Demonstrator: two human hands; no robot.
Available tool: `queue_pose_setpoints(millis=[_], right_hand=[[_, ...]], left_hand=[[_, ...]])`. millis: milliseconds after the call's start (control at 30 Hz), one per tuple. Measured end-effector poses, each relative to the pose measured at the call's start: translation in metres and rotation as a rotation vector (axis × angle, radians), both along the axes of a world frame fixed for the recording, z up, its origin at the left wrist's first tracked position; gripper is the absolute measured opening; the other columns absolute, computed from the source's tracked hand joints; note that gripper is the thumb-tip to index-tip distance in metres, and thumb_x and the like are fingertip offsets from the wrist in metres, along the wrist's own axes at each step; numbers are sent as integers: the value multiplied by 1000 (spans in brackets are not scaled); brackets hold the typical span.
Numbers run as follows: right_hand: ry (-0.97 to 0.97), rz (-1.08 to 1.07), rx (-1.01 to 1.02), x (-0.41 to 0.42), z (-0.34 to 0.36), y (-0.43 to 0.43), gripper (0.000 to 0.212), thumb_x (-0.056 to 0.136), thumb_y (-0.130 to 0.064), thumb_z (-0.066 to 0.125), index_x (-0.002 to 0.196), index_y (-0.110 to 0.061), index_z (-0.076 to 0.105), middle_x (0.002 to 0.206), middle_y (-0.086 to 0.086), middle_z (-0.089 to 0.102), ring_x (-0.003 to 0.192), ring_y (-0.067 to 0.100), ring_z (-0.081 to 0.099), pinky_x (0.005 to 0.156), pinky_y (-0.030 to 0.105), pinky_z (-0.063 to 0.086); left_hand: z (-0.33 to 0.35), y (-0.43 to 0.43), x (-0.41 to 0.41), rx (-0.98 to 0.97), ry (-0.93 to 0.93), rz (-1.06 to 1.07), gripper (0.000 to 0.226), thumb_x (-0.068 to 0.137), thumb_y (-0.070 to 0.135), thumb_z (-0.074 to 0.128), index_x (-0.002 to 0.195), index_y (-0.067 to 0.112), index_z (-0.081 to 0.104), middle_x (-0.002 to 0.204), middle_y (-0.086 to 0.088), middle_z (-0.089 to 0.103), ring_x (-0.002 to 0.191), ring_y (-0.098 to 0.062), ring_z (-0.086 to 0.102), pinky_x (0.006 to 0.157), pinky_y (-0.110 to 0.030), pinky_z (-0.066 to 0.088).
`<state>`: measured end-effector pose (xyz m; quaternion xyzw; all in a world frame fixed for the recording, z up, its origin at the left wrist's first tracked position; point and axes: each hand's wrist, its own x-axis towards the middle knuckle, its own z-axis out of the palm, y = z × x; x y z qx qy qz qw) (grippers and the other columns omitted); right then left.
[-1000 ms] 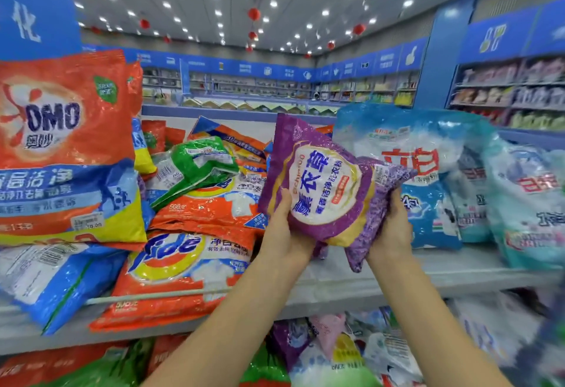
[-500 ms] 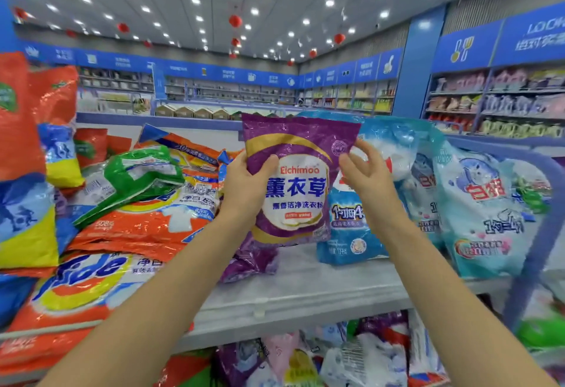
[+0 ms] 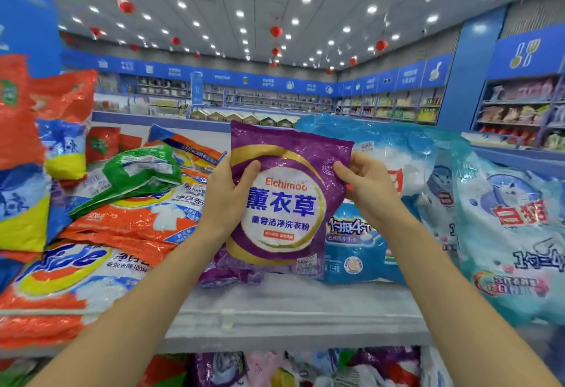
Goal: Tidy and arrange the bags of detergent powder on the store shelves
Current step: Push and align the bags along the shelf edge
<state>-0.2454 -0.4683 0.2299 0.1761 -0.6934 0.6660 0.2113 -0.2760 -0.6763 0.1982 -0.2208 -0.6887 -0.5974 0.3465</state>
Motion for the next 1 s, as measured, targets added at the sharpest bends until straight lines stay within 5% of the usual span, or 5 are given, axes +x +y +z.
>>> queue_pose_setpoints(millis=[300, 533, 667, 867, 1000], right_hand=[[-274, 169, 25, -3, -21, -10, 51, 76, -62, 43, 106, -25, 62, 105, -3, 71, 101, 15, 65, 89, 36, 51], [-59, 34, 147, 9, -52, -28, 5, 90, -25, 57, 91, -26, 62, 82, -15, 72, 80, 3, 68, 70, 17, 53], [55, -140, 133, 12, -57, -28, 34, 96, -26, 46, 66, -13, 56, 53, -14, 59, 51, -2, 52, 52, 14, 39], [-65, -98, 56, 15, -56, -15, 31, 94, -36, 45, 92, -10, 64, 87, -3, 67, 78, 5, 62, 66, 13, 47], [420, -429, 298, 22, -2, -18, 44, 85, -38, 59, 124, -21, 46, 121, -11, 52, 113, 7, 49, 96, 21, 37]], left_hand=[[3, 7, 12, 289, -174, -1, 20, 95, 33, 51, 82, 20, 57, 77, 0, 65, 68, -11, 64, 59, -29, 53], [7, 3, 7, 355, -125, 88, 20, 96, 32, 50, 82, 22, 58, 77, 1, 63, 67, -8, 61, 54, -17, 48], [5, 5, 2, 361, -155, 88, 23, 96, 32, 50, 79, 20, 59, 73, -2, 61, 68, -15, 61, 61, -32, 50], [-2, 13, 11, 368, -186, 64, 24, 96, 33, 50, 77, 22, 58, 70, -3, 60, 70, -21, 60, 62, -38, 48], [-7, 16, 16, 263, -155, 72, 27, 94, 37, 53, 87, 12, 62, 77, -13, 65, 73, -28, 64, 65, -44, 52]])
